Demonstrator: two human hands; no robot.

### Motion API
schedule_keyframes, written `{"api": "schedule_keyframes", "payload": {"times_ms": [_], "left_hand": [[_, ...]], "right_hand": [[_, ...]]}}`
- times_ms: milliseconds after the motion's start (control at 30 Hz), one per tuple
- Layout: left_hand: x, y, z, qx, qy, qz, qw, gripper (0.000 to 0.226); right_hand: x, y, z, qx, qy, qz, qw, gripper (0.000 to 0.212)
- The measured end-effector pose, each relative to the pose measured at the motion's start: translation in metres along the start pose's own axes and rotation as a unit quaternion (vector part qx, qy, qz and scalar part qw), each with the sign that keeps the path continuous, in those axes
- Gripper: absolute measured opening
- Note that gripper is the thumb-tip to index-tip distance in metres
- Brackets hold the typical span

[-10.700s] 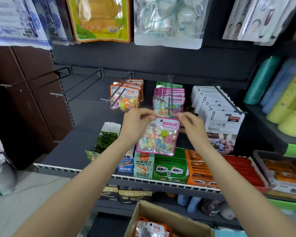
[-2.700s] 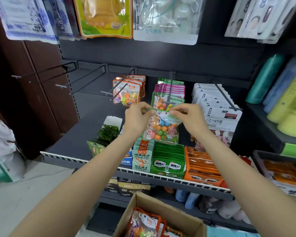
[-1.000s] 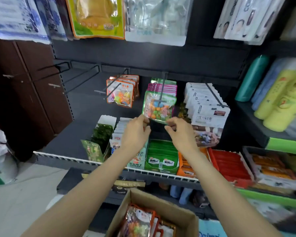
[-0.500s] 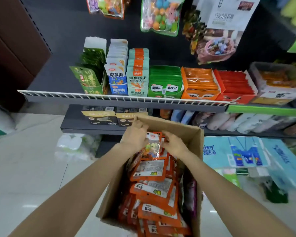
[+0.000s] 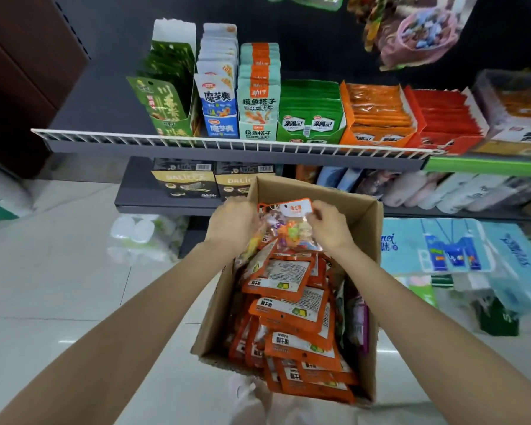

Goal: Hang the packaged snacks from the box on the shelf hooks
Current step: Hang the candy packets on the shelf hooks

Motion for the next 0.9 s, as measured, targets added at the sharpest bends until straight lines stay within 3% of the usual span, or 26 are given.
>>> {"api": "schedule_keyframes", "payload": {"times_ms": [100,233,367,500,600,900], "left_hand": [[0.017,0.024,0.004,-0.026,0.095,-0.162,0.982,0.019],[0.013,0.071,0.012,-0.093,0.09,-0.234,0.964,0.01],[0.003,0.124,0.018,-0.172,0.068,-0.23,0.956,0.01],[-0.013,0.181,0.019,-0.251,0.029,-0.135,0.958,0.016],[-0.027,0.212,0.021,-0.259,-0.004,-0.107,0.96,0.018],[-0.024,0.286,0.004,-0.286,0.018,-0.186,0.94,0.012]], "right_hand": [[0.015,0.028,0.001,-0.034,0.036,0.034,0.998,0.012],[0.046,0.064,0.001,-0.079,0.08,0.063,0.992,0.016],[0.085,0.103,-0.005,-0.123,0.113,0.117,0.979,0.012],[0.125,0.144,-0.013,-0.17,0.144,0.161,0.961,0.021],[0.159,0.164,-0.02,-0.169,0.157,0.182,0.956,0.019],[0.234,0.179,-0.013,-0.141,0.213,0.233,0.938,0.015]]}}
Point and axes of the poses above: each hand's wrist, its own z-axis towards the middle knuckle, its own y-axis out of the back of the hand, x = y × z, the point moved 9 cm from there along z, towards the middle knuckle, and after that the axes turned 9 degrees about -x, right-handed, at the moved point
